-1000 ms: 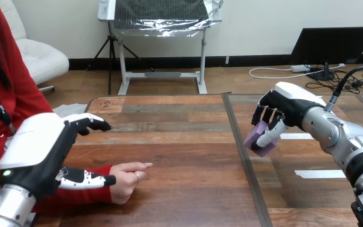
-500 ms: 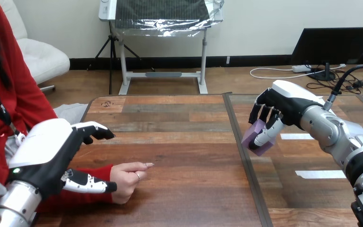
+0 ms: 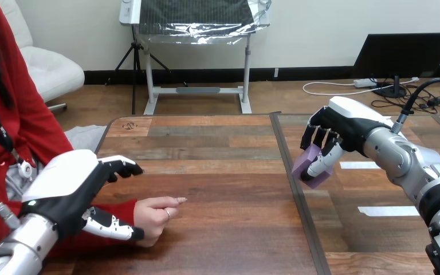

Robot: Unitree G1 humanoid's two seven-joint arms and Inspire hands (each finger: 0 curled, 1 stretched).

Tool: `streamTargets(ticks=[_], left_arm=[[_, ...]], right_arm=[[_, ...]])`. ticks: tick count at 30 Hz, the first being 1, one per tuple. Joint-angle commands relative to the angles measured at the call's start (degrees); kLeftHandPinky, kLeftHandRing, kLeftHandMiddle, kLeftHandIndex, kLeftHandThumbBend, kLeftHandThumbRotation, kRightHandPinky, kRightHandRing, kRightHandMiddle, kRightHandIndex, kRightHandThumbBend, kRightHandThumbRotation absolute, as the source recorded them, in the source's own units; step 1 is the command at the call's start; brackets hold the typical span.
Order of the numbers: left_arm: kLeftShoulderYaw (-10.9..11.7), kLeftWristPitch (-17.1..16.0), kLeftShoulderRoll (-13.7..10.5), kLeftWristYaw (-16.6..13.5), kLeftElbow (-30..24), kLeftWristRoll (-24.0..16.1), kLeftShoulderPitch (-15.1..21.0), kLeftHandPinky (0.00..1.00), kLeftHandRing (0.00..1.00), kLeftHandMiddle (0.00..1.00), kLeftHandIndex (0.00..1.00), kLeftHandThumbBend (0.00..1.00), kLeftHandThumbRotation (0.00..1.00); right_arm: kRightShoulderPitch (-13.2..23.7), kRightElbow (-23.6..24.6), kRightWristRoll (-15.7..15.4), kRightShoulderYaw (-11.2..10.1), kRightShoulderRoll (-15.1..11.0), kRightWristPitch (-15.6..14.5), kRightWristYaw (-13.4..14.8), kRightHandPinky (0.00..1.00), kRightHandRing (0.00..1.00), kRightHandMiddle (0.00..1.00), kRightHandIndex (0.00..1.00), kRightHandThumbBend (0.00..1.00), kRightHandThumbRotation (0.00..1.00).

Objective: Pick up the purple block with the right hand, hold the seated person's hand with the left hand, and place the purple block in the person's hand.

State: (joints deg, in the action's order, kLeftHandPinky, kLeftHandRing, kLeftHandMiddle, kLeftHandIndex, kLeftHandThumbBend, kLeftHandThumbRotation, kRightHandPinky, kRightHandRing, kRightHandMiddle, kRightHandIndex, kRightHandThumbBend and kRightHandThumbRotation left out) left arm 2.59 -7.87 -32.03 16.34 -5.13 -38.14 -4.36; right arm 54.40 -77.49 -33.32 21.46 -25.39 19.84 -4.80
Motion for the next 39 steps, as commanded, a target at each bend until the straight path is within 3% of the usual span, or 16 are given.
streamTargets(ticks=[1, 16, 39], left_arm=[[-1.34, 2.52, -2.47, 1.33, 0.29, -1.45, 4.73, 0.69, 0.77, 0.79, 0.77, 1.00, 0.25], [-4.67, 2.57, -3.81, 0.20, 5.96, -3.55, 7.73, 0.73, 0.80, 0.81, 0.79, 1.00, 0.23], [-9.50, 8.49, -5.36, 6.80, 9.03, -4.51, 11.92, 0.79, 0.85, 0.86, 0.83, 1.00, 0.18]], right_arm=[[3.24, 2.80, 1.59, -1.68, -1.93, 1.07, 1.03, 0.40, 0.44, 0.48, 0.47, 0.80, 0.00], [3.38, 3.06, 1.22, -1.44, -2.01, 1.23, 0.94, 0.40, 0.44, 0.49, 0.47, 0.80, 0.00], [3.23, 3.06, 1.14, -1.58, -2.13, 1.61, 1.00, 0.40, 0.44, 0.48, 0.47, 0.81, 0.00]])
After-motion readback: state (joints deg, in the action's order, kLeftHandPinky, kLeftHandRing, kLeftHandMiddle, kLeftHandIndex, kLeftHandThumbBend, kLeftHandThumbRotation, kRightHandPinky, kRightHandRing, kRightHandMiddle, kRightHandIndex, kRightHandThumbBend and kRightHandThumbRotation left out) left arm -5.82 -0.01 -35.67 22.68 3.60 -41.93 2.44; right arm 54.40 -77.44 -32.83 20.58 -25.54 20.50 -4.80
